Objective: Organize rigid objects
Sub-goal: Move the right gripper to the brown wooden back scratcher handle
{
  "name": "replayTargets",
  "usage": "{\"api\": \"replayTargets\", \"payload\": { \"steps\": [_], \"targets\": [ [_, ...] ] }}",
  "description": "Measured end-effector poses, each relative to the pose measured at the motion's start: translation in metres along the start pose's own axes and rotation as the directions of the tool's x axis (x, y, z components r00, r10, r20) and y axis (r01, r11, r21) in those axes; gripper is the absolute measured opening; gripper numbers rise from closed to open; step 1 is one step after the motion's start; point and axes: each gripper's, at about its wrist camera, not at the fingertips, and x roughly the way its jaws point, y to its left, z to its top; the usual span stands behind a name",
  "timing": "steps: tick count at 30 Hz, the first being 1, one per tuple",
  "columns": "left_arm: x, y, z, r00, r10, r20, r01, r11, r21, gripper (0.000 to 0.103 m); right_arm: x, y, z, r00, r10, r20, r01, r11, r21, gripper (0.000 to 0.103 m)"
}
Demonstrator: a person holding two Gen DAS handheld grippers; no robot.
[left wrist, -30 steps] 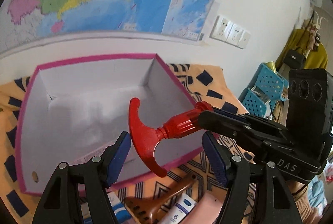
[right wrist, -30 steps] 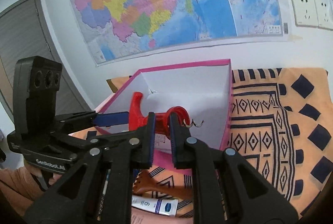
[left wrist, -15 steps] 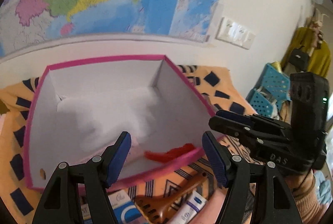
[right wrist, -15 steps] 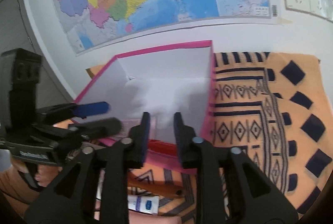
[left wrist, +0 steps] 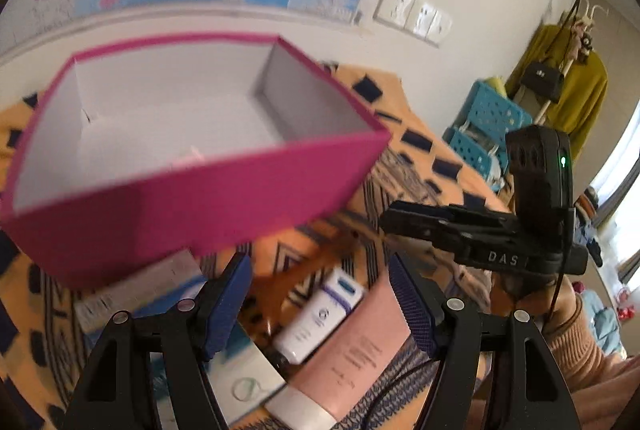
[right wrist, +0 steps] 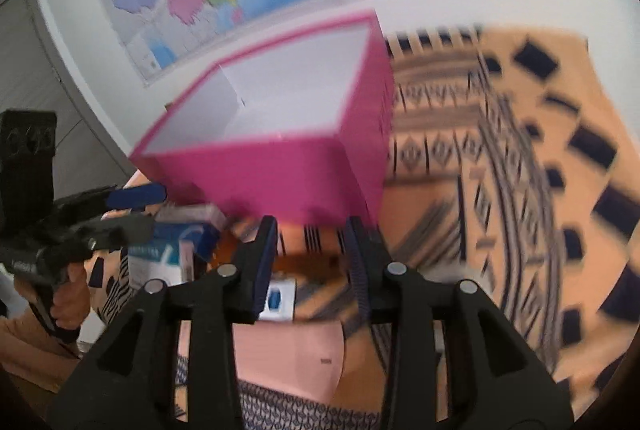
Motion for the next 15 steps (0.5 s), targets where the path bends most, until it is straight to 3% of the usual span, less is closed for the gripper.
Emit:
{"api": "replayTargets", "payload": {
  "steps": [6, 9, 15],
  "targets": [
    [0.022, 0.004, -0.013, 0.997, -0.002, -0.077, -0.002, 0.999, -0.049, 0.072, 0.011, -0.006, -0.015, 0.999, 0.006, -0.032, -0.005, 0.999, 0.032, 0.037],
    [0.023, 0.003, -0.015, 0.997, 0.012, -0.079, -0.016, 0.999, -0.043, 0.073, 0.013, -0.006, -0.018, 0.999, 0.010, -0.037, -0.008, 0.999, 0.036, 0.037],
    [0.023, 0.005, -0.012, 0.990, 0.102, -0.093, -0.105, 0.994, -0.025, 0.073, 0.023, -0.008, -0.023, 0.999, 0.003, -0.045, -0.001, 0.999, 0.037, 0.038]
  ]
}}
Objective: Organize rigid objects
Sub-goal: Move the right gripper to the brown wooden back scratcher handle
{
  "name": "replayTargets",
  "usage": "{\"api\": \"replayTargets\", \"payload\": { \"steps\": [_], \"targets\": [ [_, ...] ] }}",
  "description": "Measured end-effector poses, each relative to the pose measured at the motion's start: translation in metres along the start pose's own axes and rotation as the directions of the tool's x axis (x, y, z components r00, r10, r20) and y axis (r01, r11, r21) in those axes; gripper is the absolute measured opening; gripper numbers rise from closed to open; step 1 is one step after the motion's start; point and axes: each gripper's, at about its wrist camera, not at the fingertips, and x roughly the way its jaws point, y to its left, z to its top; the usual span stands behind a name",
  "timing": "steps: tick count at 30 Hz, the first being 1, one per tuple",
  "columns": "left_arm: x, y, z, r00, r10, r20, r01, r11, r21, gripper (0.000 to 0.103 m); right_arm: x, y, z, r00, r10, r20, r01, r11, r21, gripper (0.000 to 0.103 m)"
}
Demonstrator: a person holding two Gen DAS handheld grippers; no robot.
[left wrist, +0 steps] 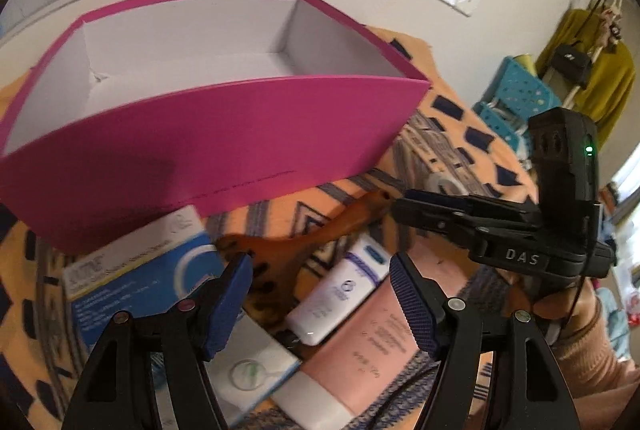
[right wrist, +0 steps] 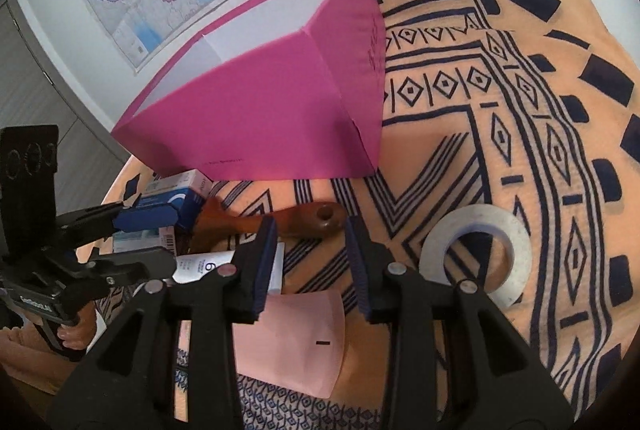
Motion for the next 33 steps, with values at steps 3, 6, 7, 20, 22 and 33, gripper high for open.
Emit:
{"api": "replayTargets", "payload": {
  "steps": [3, 6, 7, 20, 22, 33],
  "targets": [
    [-0.002, 0.005, 0.001, 1.000, 0.026, -0.002, -0.026, 1.000, -0.007, 0.073, 0.005, -0.001, -0.001, 1.000, -0.014, -0.003, 0.014, 1.000, 0.003, 0.038],
    [-0.003, 0.011, 0.001, 0.998, 0.055, -0.007, -0.055, 0.998, -0.017, 0.073, 0.012, -0.002, 0.001, 1.000, -0.022, -0.006, 0.022, 1.000, 0.010, 0.038],
    [-0.003, 0.013, 0.001, 0.998, 0.060, -0.014, -0.061, 0.998, -0.024, 0.073, 0.015, -0.003, 0.001, 1.000, -0.019, -0.011, 0.019, 1.000, 0.015, 0.038],
    [-0.003, 0.002, 0.000, 0.998, -0.064, -0.020, 0.065, 0.998, 0.017, 0.073, 0.017, -0.010, 0.003, 1.000, 0.013, -0.007, -0.013, 0.999, 0.044, 0.024],
    [0.004, 0.005, -0.002, 0.997, -0.059, -0.049, 0.059, 0.998, 0.000, 0.073, 0.015, -0.010, 0.003, 1.000, -0.004, -0.002, 0.004, 0.999, 0.039, 0.024],
    [0.012, 0.009, 0.000, 0.996, -0.017, -0.092, 0.017, 1.000, -0.008, 0.074, 0.003, -0.015, 0.004, 0.998, -0.055, 0.022, 0.054, 0.998, 0.037, 0.012]
  ]
}}
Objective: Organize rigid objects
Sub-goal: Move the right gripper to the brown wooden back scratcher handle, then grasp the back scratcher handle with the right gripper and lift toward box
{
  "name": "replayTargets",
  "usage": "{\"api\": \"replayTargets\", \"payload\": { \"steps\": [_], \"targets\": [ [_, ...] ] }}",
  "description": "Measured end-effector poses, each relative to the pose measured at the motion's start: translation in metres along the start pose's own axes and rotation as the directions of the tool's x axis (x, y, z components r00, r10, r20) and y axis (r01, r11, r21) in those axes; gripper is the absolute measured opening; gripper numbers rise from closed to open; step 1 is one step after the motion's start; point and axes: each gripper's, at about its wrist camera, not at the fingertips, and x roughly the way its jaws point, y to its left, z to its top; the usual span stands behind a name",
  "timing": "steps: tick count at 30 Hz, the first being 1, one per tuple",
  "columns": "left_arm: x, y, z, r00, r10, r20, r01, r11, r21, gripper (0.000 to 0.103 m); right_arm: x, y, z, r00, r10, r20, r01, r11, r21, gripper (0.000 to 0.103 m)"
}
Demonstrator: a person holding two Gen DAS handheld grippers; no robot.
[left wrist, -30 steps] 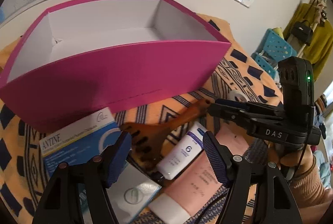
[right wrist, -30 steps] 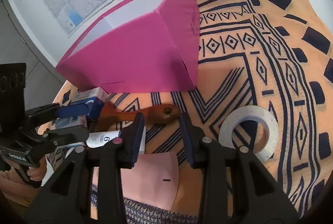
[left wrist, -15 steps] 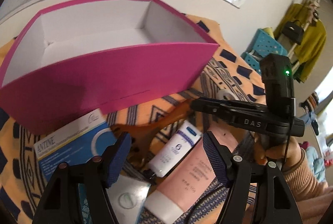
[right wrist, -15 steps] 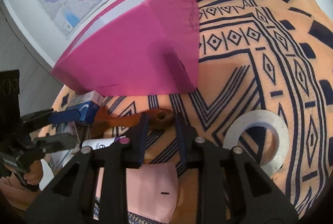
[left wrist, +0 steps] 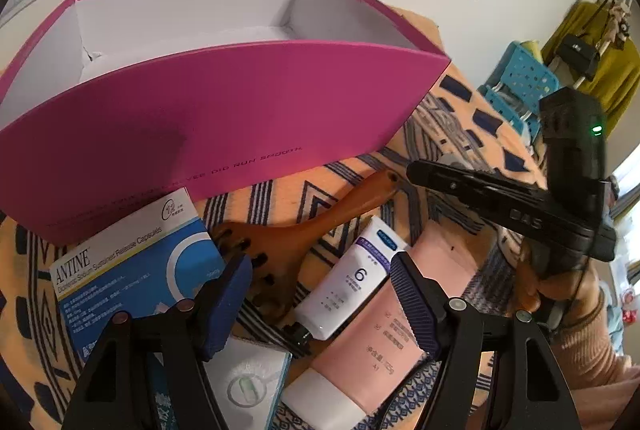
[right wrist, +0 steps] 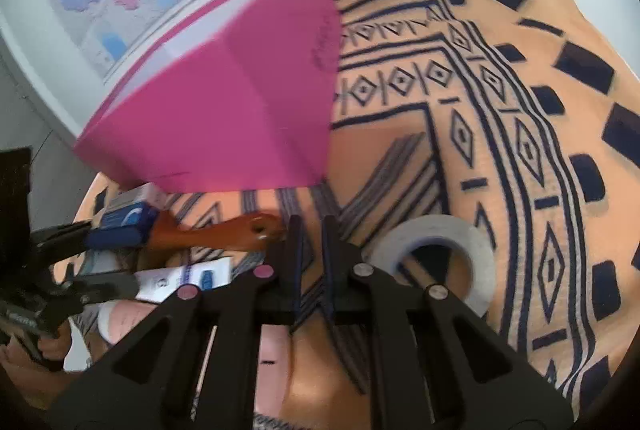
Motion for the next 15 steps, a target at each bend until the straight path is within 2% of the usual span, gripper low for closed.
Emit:
{"api": "replayTargets", "payload": {
  "steps": [3, 5, 6, 10, 15],
  "targets": [
    [0.004, 0.000, 0.001, 0.999, 0.030, -0.013, -0.030, 1.000, 0.001, 0.074, 0.005, 0.011, 0.003, 1.000, 0.030, -0.005, -0.030, 0.999, -0.016, 0.018],
    [0.003, 0.003, 0.000, 0.999, 0.037, -0.017, -0.038, 0.999, -0.006, 0.074, 0.013, 0.017, 0.006, 1.000, 0.013, -0.020, -0.014, 0.999, -0.037, 0.037],
    [0.003, 0.006, 0.000, 0.999, 0.040, -0.020, -0.041, 0.999, -0.014, 0.074, 0.017, 0.019, 0.007, 1.000, 0.000, -0.027, -0.001, 0.999, -0.048, 0.039],
    [0.001, 0.015, -0.001, 0.999, -0.007, -0.036, 0.005, 0.999, -0.051, 0.077, 0.025, 0.024, 0.007, 0.999, -0.006, -0.038, 0.003, 0.997, -0.077, 0.039],
    [0.007, 0.005, -0.001, 0.999, -0.003, -0.050, 0.003, 1.000, -0.013, 0.081, 0.021, 0.013, 0.005, 0.999, 0.017, -0.038, -0.018, 0.999, -0.036, 0.039]
  ]
}}
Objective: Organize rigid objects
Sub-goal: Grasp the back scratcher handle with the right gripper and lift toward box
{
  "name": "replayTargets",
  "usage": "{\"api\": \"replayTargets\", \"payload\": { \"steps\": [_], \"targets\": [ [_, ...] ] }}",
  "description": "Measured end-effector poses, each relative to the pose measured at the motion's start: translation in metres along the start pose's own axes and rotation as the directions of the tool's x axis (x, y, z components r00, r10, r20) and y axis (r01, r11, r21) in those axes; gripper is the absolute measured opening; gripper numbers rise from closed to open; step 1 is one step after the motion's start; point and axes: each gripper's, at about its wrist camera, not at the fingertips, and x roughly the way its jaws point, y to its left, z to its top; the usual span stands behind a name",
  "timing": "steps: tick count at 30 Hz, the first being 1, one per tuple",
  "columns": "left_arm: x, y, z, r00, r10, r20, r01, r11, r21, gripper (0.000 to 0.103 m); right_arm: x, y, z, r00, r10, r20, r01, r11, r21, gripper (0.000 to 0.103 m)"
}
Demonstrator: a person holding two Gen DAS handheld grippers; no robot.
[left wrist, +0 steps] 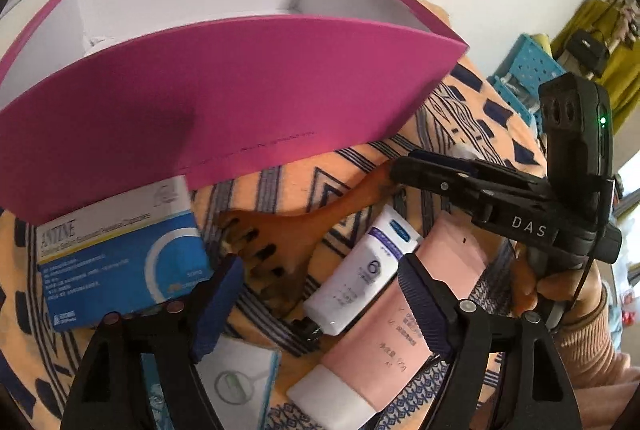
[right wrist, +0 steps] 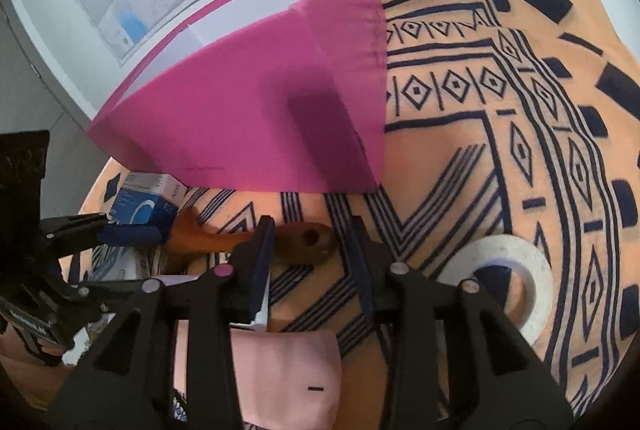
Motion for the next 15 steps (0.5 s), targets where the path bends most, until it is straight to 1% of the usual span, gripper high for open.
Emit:
{"api": "replayTargets", "payload": {
  "steps": [4, 6, 10, 15],
  "targets": [
    [0.003, -0.003, 0.005, 1.000, -0.010, -0.005, 0.010, 1.000, -0.004, 0.083, -0.004, 0.000, -0.005, 1.000, 0.009, 0.002, -0.009, 1.000, 0.004, 0.039],
    [0.005, -0.004, 0.007, 1.000, -0.019, -0.011, 0.019, 1.000, -0.014, 0.087, -0.005, 0.001, -0.007, 1.000, 0.021, 0.001, -0.021, 1.000, 0.003, 0.040],
    [0.007, -0.008, 0.007, 1.000, -0.006, -0.013, 0.006, 1.000, -0.011, 0.091, -0.006, 0.001, -0.008, 0.999, 0.031, 0.012, -0.031, 0.999, 0.016, 0.040],
    [0.006, -0.011, 0.008, 1.000, -0.019, 0.011, 0.019, 1.000, -0.023, 0.091, -0.018, -0.003, -0.011, 0.994, 0.091, 0.056, -0.094, 0.994, 0.049, 0.040]
  ]
}}
